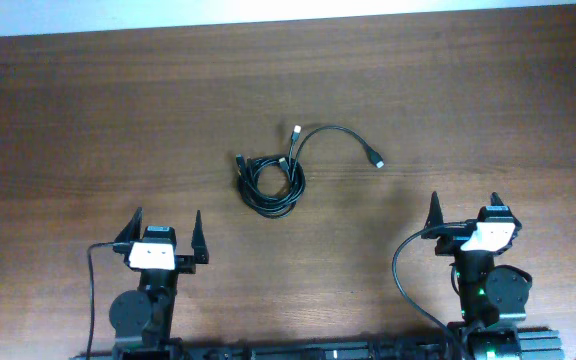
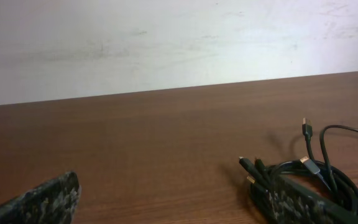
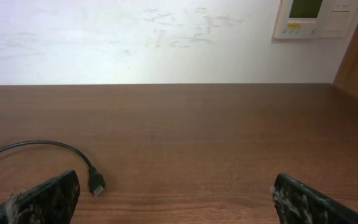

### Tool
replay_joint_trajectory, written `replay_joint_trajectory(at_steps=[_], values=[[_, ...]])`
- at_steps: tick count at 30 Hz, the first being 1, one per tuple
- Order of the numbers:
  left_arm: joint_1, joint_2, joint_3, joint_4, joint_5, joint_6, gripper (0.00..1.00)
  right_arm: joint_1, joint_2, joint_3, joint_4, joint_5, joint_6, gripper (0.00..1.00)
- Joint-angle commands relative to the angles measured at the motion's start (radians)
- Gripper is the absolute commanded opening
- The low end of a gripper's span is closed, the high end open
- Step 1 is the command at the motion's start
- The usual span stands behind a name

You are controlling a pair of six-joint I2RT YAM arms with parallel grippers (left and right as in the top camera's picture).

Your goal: Untangle cables

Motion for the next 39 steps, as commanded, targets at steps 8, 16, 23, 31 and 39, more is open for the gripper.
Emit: replay_joint_trajectory(at_steps=[8, 16, 23, 31, 39], values=[[0.002, -0.002, -0.002, -0.007, 0.0, 0.001, 0.99, 0.002, -0.008, -0.009, -0.001, 0.016, -0.003, 0.98], [0.002, -0.002, -0.002, -0.006, -0.001, 0.001, 0.99, 0.002, -0.008, -0.009, -0.001, 0.016, -0.003, 0.98], [0.002, -0.002, -0.002, -0.003, 0.0, 0.001, 0.99, 0.002, -0.008, -0.009, -0.001, 0.016, -0.003, 0.99], [0.002, -0.002, -0.002, -0.003, 0.0, 0.001, 0.99, 0.002, -0.008, -0.009, -0.001, 0.016, -0.003, 0.98], [0.002, -0.002, -0.001, 0.008, 0.0, -0.003, 0.99, 0.002, -0.008, -0.009, -0.001, 0.016, -0.003, 0.98]])
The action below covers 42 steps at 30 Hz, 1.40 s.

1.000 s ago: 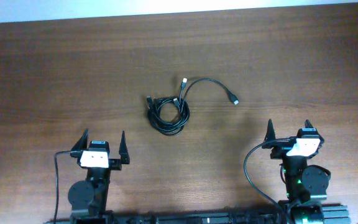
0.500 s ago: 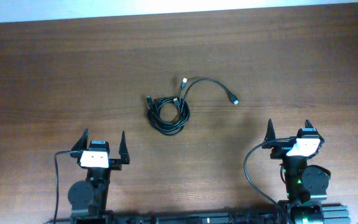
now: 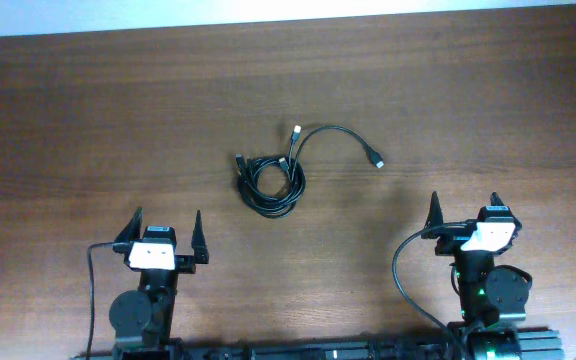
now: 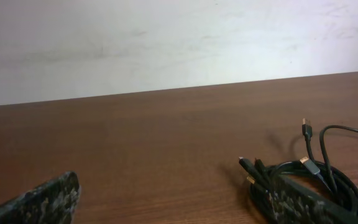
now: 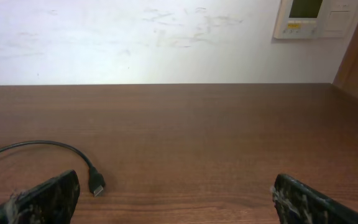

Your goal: Untangle cables

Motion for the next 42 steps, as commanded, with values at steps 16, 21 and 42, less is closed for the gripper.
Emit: replay_joint_trajectory(at_steps=[16, 21, 42], values=[[0.002, 0.03, 0.09, -0.039, -0.002, -0.03, 0.99, 0.002, -0.008, -0.008, -0.001, 0.016, -0.003, 0.99], [0.003, 0.155, 0.225, -0.112, -0.016, -0.049, 0.99, 0.002, -0.008, -0.008, -0.001, 0.016, -0.003, 0.98], [0.002, 1.119, 1.131, -0.896, 0.162, -0.048, 0.99, 0.002, -0.008, -0.008, -0.001, 0.016, -0.003, 0.98]])
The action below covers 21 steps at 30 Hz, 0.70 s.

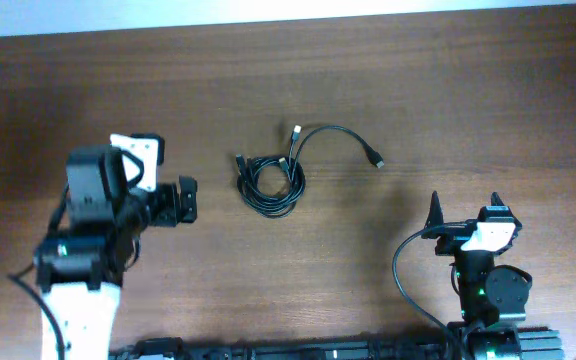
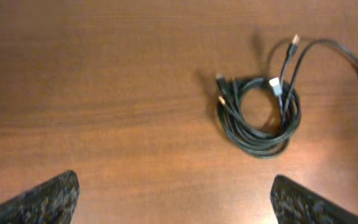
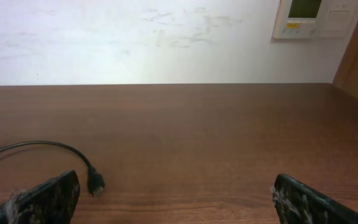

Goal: Untangle cables
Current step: 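Move the left gripper over the black cable bundle and lower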

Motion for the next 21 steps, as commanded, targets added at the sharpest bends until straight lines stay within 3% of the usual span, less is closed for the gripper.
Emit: replay_joint_trajectory(at_steps=[1, 7, 10, 12, 16, 21], values=[[0.002, 0.082, 0.057, -0.024, 0.13, -0.006, 0.99, 0.002, -0.008, -0.008, -0.002, 0.013, -0.003, 0.98], [-0.002, 0.173, 0.057, 0.05, 0.282, -0.006, 0.99, 0.002, -0.008, -0.008, -0.002, 0.013, -0.003, 0.98], [-0.039, 0.212, 0.057, 0.1, 0.281, -0.006, 0.93, 0.002, -0.008, -0.008, -0.002, 0.013, -0.003, 0.99], [-0.085, 0.245, 0.057, 0.121, 0.248, -0.006, 0.9, 0.002, -0.008, -0.008, -0.002, 0.013, -0.003, 0.98], [-0.211, 0.335, 0.057, 0.127, 0.02, -0.006, 0.93, 0.002, -0.008, -0.008, -0.002, 0.013, -0.003, 0.98], [-0.327, 0.475, 0.057, 0.177, -0.019, -0.006, 0.95, 0.002, -0.008, -0.008, -0.002, 0.013, -0.003, 0.98]])
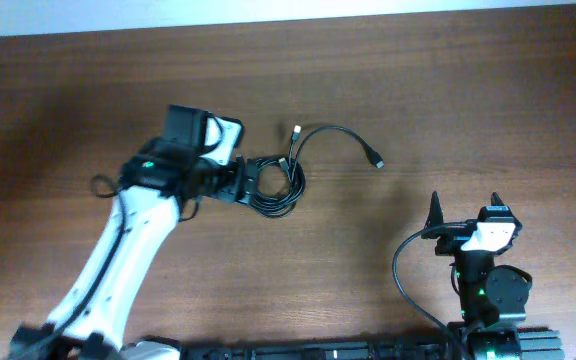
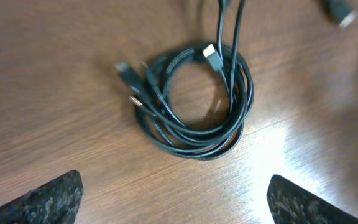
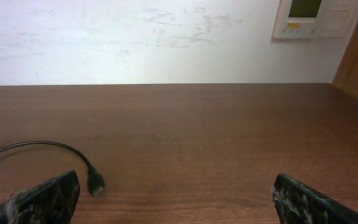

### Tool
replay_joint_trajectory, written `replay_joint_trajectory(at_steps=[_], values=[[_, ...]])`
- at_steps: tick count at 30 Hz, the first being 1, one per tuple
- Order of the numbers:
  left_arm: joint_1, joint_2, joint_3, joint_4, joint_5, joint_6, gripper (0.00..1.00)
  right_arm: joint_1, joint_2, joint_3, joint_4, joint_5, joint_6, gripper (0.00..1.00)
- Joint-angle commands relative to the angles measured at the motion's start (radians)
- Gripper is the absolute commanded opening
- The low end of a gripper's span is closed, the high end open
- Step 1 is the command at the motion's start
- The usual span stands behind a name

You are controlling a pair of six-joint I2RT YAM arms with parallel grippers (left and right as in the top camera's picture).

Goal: Untangle cables
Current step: 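Move the left gripper over the black cable bundle and lower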

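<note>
A tangled coil of black cables [image 1: 273, 188] lies mid-table, with one loose strand [image 1: 338, 132] arcing right to a plug [image 1: 377, 162]. The left wrist view looks straight down on the coil [image 2: 191, 99] and its several plugs. My left gripper [image 1: 236, 182] hovers open just left of the coil, fingertips [image 2: 48, 199] wide apart and empty. My right gripper [image 1: 465, 215] rests open at the near right, far from the coil; its wrist view shows only the loose strand's plug [image 3: 96, 184] by its left fingertip [image 3: 45, 199].
The dark wooden table [image 1: 468, 90] fills the overhead view. A white wall with a thermostat panel [image 3: 312, 17] stands beyond the table's far edge. A black lead [image 1: 400, 270] loops beside the right arm's base.
My left arm has reached further right and forward, bringing its open gripper from well left of the coil to right beside and above it. The cables and right arm have not moved.
Both grippers first rested open at the near edge, the coil untouched mid-table, and stayed so at the second moment. Then the left arm was raised and out to the left of the coil, looking down. Now it hovers at the coil.
</note>
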Motion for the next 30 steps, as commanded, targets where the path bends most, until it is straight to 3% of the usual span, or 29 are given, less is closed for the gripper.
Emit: replay_joint_trajectory(at_steps=[1, 7, 23, 26, 30], values=[[-0.06, 0.101, 0.018, 0.047, -0.063, -0.003, 0.96, 0.002, -0.008, -0.008, -0.001, 0.013, -0.003, 0.98], [-0.069, 0.2, 0.018, 0.109, -0.059, -0.003, 1.0, 0.002, -0.008, -0.008, -0.001, 0.013, -0.003, 0.98], [-0.069, 0.317, 0.018, 0.152, -0.081, -0.003, 0.98, 0.002, -0.008, -0.008, -0.001, 0.013, -0.003, 0.98], [-0.069, 0.335, 0.018, 0.175, -0.081, -0.003, 0.95, 0.002, -0.008, -0.008, -0.001, 0.013, -0.003, 0.99], [-0.069, 0.364, 0.018, 0.202, -0.081, -0.003, 0.84, 0.002, -0.008, -0.008, -0.001, 0.013, -0.003, 0.99]])
